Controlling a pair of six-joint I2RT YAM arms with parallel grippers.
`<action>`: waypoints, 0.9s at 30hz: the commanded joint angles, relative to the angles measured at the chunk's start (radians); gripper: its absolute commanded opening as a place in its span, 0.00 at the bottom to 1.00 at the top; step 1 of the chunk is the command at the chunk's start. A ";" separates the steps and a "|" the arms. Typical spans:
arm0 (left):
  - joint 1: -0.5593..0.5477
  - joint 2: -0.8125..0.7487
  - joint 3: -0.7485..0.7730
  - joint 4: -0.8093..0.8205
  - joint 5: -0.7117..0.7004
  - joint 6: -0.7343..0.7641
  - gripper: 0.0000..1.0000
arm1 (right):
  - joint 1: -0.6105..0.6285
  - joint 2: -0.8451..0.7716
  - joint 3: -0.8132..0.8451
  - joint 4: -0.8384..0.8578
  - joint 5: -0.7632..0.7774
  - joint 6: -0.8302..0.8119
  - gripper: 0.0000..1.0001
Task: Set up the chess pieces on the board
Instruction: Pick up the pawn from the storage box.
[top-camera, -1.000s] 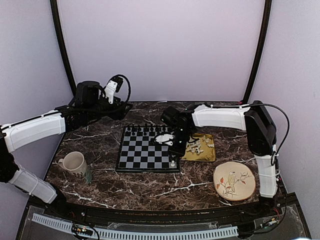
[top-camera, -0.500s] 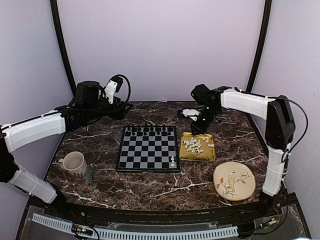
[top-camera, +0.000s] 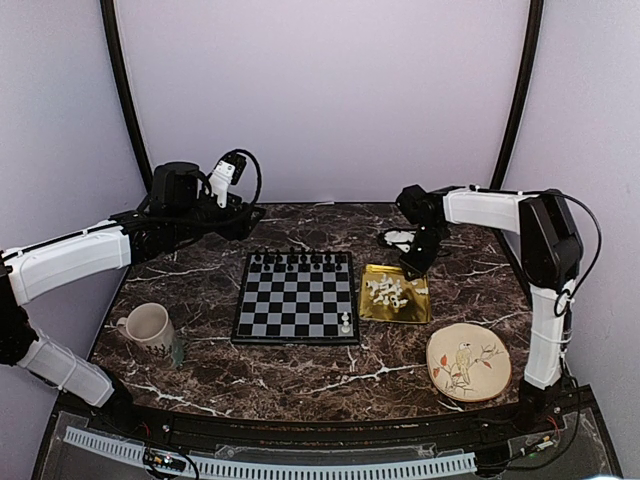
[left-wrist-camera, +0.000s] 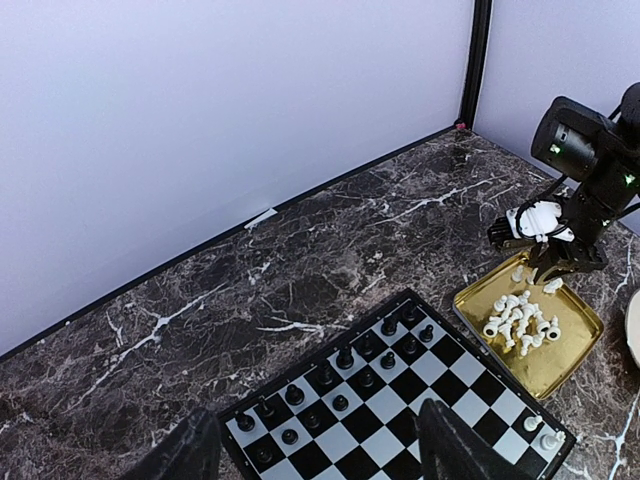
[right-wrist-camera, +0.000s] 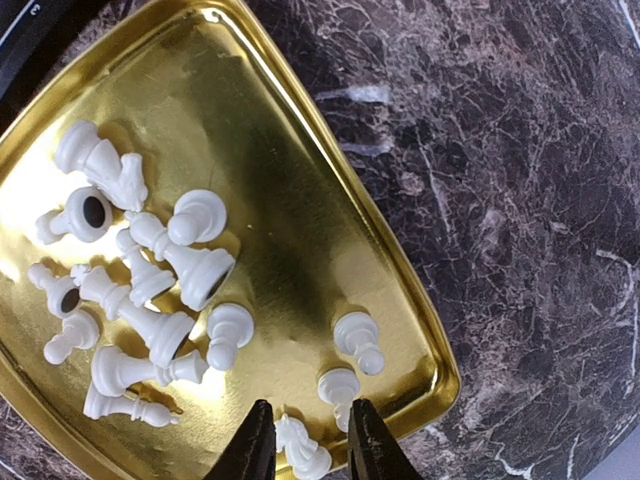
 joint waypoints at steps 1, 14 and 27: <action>-0.003 -0.013 -0.005 0.005 0.013 -0.009 0.70 | -0.018 0.024 -0.020 0.022 0.023 0.019 0.26; -0.002 -0.009 -0.003 0.003 0.025 -0.017 0.70 | -0.042 0.013 -0.074 0.027 0.021 0.026 0.22; -0.002 0.009 -0.001 0.003 0.044 -0.029 0.70 | -0.046 -0.036 -0.071 0.023 -0.020 0.027 0.04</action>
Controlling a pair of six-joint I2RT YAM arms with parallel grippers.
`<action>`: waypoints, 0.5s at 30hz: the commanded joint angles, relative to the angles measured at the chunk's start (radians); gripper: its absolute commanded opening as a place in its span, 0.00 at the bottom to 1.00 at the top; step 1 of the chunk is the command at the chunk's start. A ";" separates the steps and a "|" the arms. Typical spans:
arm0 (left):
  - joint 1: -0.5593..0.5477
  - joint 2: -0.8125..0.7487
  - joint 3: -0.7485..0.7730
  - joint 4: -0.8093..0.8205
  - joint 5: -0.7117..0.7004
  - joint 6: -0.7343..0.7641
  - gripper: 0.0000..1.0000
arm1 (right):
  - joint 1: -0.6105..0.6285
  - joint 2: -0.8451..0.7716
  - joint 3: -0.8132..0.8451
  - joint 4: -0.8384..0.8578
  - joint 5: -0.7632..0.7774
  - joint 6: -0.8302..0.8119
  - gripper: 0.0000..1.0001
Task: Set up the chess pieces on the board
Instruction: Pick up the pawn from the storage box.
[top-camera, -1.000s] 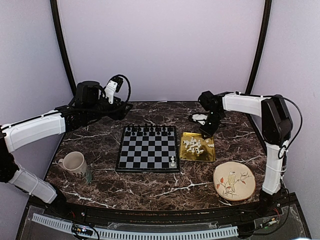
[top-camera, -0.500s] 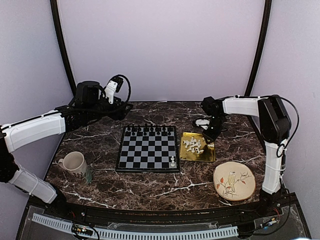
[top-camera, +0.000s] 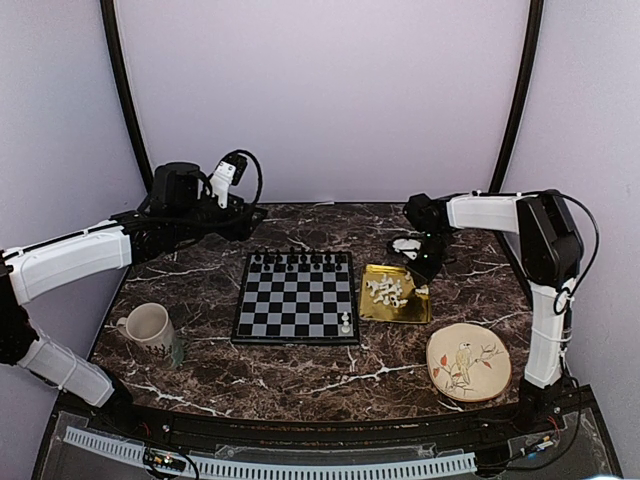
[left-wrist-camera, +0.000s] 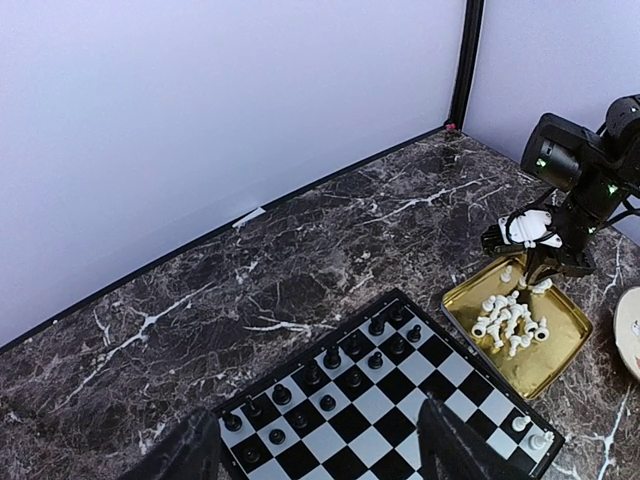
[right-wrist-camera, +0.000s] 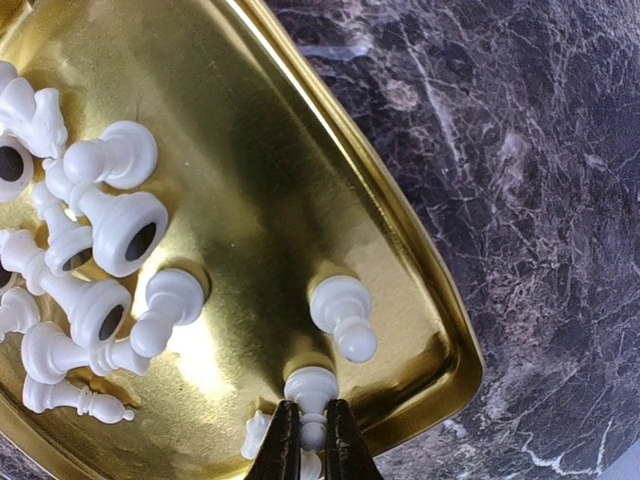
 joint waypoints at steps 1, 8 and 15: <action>-0.003 0.010 -0.001 0.004 0.018 -0.012 0.70 | -0.006 -0.059 -0.007 0.003 -0.025 0.005 0.03; -0.003 0.034 0.007 -0.004 0.037 -0.017 0.70 | -0.003 -0.142 -0.010 -0.016 -0.113 -0.005 0.03; -0.002 0.044 0.013 -0.010 0.023 -0.012 0.70 | 0.078 -0.187 0.041 -0.049 -0.174 -0.038 0.03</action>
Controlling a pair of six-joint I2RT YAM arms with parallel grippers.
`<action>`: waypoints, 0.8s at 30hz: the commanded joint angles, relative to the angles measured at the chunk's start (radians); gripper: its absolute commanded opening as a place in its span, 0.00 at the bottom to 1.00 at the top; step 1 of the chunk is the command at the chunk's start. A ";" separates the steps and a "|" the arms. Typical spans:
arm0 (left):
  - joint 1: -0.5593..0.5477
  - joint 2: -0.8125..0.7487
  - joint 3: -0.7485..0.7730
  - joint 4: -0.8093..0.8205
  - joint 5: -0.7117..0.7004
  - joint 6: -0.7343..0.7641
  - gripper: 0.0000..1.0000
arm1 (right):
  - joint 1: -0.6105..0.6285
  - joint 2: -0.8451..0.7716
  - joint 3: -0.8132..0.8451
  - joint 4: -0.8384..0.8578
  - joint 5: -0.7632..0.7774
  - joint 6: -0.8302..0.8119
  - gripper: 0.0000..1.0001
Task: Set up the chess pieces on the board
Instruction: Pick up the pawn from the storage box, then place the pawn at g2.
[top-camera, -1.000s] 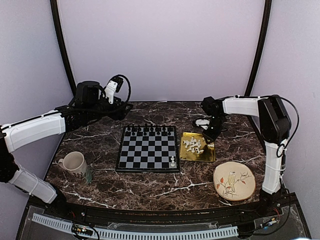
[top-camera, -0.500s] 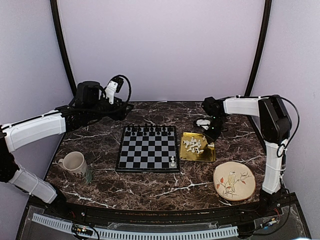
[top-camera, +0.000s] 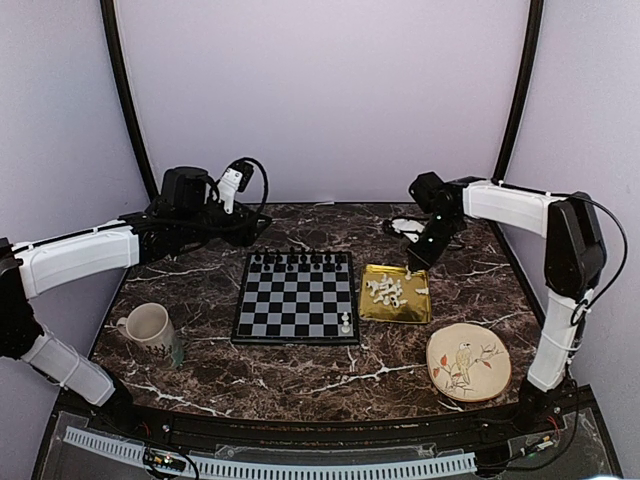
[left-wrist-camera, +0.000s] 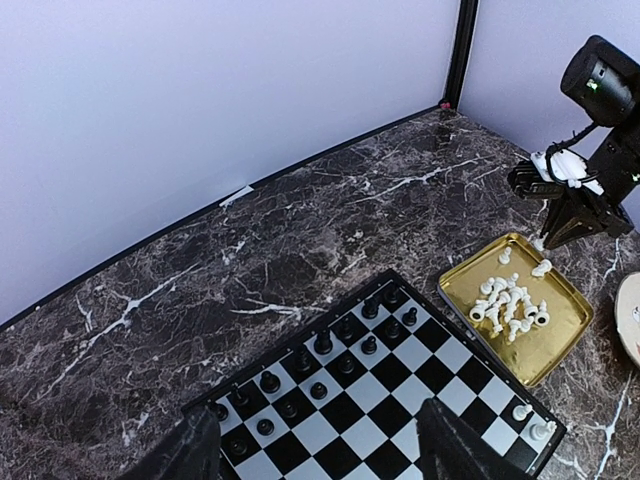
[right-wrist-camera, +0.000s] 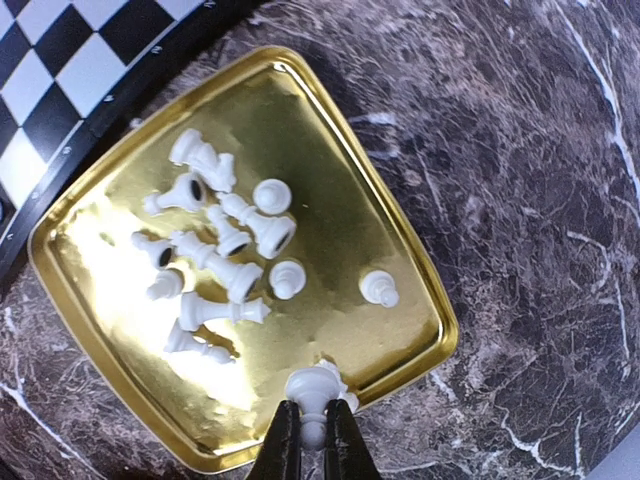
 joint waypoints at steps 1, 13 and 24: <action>-0.002 -0.003 0.016 -0.011 -0.002 -0.003 0.70 | 0.085 -0.030 0.065 -0.036 -0.063 -0.028 0.03; 0.050 -0.043 0.016 -0.014 -0.087 0.024 0.70 | 0.394 0.171 0.318 -0.077 -0.035 -0.076 0.03; 0.087 -0.059 0.014 -0.007 -0.079 0.020 0.70 | 0.483 0.258 0.313 -0.102 0.024 -0.101 0.04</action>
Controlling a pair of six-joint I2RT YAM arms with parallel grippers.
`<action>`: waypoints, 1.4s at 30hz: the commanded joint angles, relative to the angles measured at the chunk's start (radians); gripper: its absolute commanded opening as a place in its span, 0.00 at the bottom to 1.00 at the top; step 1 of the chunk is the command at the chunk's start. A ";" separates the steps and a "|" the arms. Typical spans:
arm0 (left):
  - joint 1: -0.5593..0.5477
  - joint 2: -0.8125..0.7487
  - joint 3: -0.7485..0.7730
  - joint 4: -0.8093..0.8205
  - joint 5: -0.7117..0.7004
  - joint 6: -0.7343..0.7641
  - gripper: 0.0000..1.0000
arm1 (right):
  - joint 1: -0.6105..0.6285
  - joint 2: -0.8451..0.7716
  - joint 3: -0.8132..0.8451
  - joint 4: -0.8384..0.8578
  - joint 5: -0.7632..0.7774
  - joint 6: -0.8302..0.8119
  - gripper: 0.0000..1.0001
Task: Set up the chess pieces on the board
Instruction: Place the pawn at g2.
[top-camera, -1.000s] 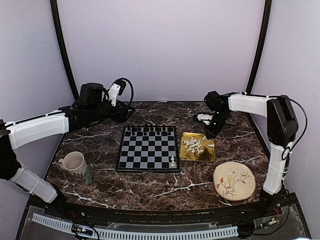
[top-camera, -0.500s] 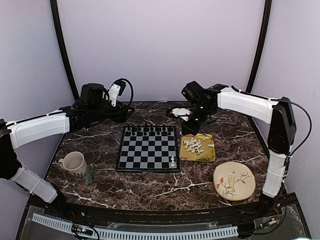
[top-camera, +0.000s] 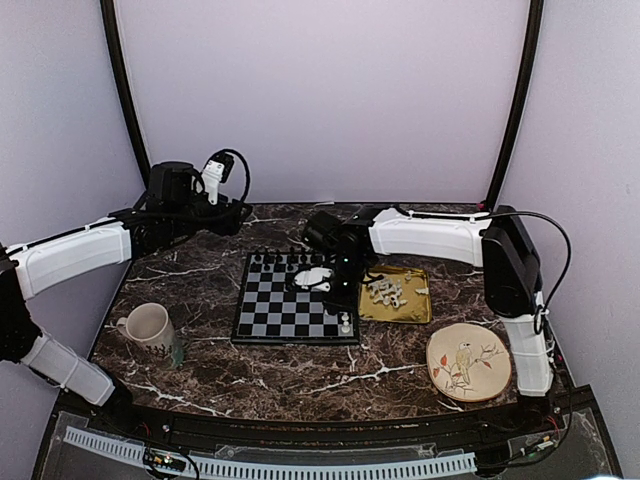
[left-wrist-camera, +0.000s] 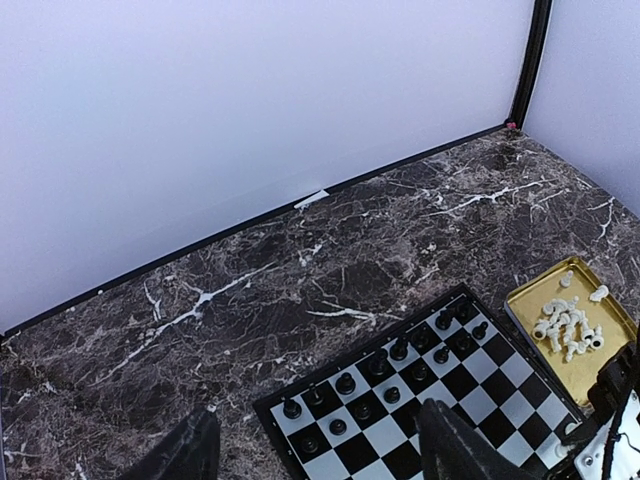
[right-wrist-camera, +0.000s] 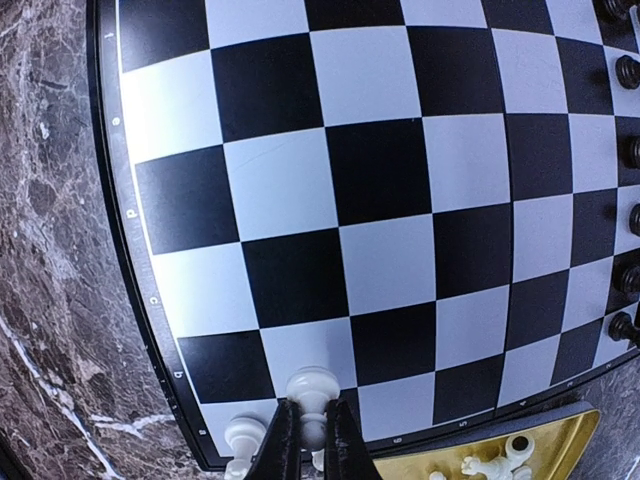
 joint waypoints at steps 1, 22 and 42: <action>0.007 -0.036 0.014 -0.004 -0.002 0.011 0.70 | 0.002 -0.019 -0.010 -0.011 0.011 -0.009 0.04; 0.011 -0.037 0.012 -0.004 0.011 0.011 0.70 | 0.005 0.071 0.037 -0.025 0.002 -0.011 0.08; 0.010 -0.032 0.012 -0.005 0.017 0.012 0.70 | -0.007 0.025 0.095 -0.023 -0.033 0.011 0.26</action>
